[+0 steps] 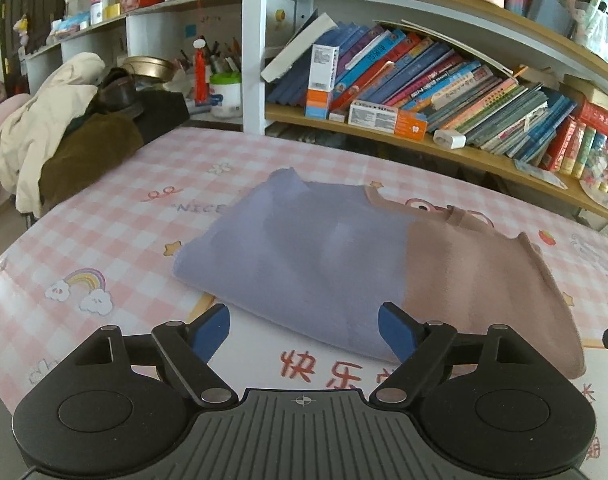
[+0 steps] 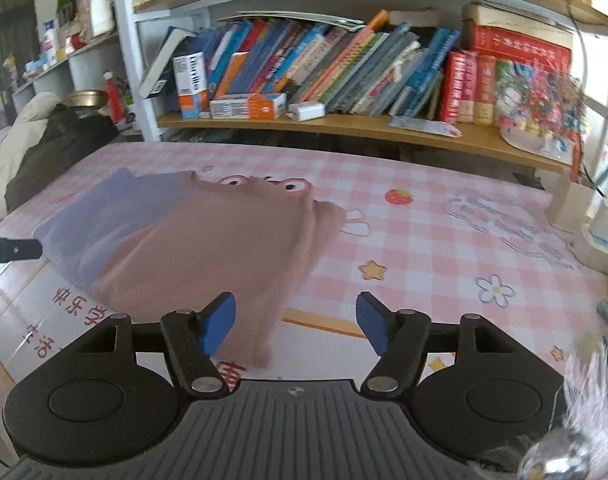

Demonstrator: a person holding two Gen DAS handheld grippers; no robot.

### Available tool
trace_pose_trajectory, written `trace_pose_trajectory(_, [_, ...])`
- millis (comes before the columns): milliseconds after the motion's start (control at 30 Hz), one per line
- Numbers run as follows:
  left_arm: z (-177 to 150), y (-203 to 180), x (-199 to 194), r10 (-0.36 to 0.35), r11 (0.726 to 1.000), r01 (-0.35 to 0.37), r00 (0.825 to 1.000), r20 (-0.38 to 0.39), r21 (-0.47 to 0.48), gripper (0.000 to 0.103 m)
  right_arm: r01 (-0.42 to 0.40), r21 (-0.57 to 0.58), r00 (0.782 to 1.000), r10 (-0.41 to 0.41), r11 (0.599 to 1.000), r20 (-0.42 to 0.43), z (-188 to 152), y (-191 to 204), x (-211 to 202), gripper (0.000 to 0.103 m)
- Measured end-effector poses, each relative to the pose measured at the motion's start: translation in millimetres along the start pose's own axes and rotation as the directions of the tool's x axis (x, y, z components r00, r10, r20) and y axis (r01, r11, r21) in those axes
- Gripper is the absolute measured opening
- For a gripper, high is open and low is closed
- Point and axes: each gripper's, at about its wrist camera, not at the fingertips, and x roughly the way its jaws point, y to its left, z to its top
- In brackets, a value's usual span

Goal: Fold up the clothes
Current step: 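Open both grippers and lift them off the folded sweater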

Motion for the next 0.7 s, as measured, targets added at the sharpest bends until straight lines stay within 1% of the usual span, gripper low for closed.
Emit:
trace_pose_trajectory(100, [-1.2, -2.6, 0.7, 0.01, 1.0, -0.01, 1.0, -0.02, -0.011, 0.084, 0.012, 0.025, 1.0, -0.012, 1.0, -0.001, -2.3, -10.1, -2.1, 0.065])
trace_pose_trajectory(367, [-0.4, -1.9, -1.5, 0.029, 1.0, -0.029, 0.999, -0.025, -0.011, 0.084, 0.008, 0.051, 1.0, -0.008, 0.999, -0.009, -2.5, -17.7, 0.0, 0.065])
trace_pose_trajectory(467, [-1.6, 3.2, -3.1, 0.046, 0.999, -0.047, 0.999, -0.029, -0.026, 0.084, -0.003, 0.046, 1.0, 0.004, 0.999, -0.014, -0.8, -15.5, 2.9, 0.065])
trace_pose_trajectory(700, [-7.4, 20.2, -7.6, 0.094, 0.991, -0.099, 0.994, -0.053, -0.096, 0.084, -0.028, 0.038, 0.999, 0.029, 0.999, -0.022, 1.9, -12.9, 8.7, 0.065])
